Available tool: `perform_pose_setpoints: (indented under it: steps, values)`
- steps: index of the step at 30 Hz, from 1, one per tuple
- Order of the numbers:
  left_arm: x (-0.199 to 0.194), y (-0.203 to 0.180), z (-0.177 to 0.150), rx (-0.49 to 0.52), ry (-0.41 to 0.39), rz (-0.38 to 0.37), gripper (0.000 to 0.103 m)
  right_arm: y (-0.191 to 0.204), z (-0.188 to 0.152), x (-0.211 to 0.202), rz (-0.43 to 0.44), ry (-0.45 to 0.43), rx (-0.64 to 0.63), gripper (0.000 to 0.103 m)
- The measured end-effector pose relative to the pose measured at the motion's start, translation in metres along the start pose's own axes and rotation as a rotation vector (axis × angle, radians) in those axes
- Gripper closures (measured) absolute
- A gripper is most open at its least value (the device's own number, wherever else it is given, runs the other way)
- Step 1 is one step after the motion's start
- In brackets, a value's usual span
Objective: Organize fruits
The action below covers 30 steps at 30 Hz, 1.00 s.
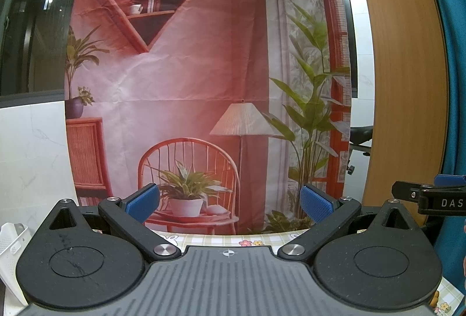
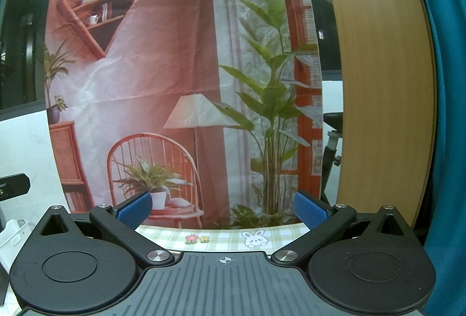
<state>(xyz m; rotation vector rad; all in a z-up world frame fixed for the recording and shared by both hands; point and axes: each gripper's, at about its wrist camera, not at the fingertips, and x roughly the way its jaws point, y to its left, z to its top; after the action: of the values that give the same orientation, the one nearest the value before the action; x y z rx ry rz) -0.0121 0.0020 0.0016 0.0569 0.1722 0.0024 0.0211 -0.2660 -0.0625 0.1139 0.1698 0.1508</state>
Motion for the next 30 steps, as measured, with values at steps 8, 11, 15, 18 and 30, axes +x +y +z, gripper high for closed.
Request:
perform_pose_setpoints:
  steps: [8, 11, 15, 18, 30]
  values:
    - [0.001, -0.001, -0.003, -0.005, 0.007, -0.011, 0.000, -0.005, 0.004, -0.002, 0.006, 0.001, 0.000, 0.000]
    - [0.000, -0.001, -0.003, -0.004, 0.003, -0.021, 0.000, -0.006, 0.005, -0.003, 0.008, 0.002, -0.001, 0.000]
    - [0.000, -0.002, -0.004, 0.000, 0.000, -0.022, 0.000, -0.004, 0.000, -0.001, 0.021, 0.003, 0.000, 0.000]
    - [0.002, -0.001, -0.004, 0.002, 0.001, -0.024, 0.000, -0.001, -0.005, 0.001, 0.028, -0.004, 0.003, 0.000]
    - [0.043, 0.008, -0.036, 0.006, 0.115, -0.057, 0.000, -0.014, -0.045, 0.044, 0.023, 0.036, 0.027, 0.000]
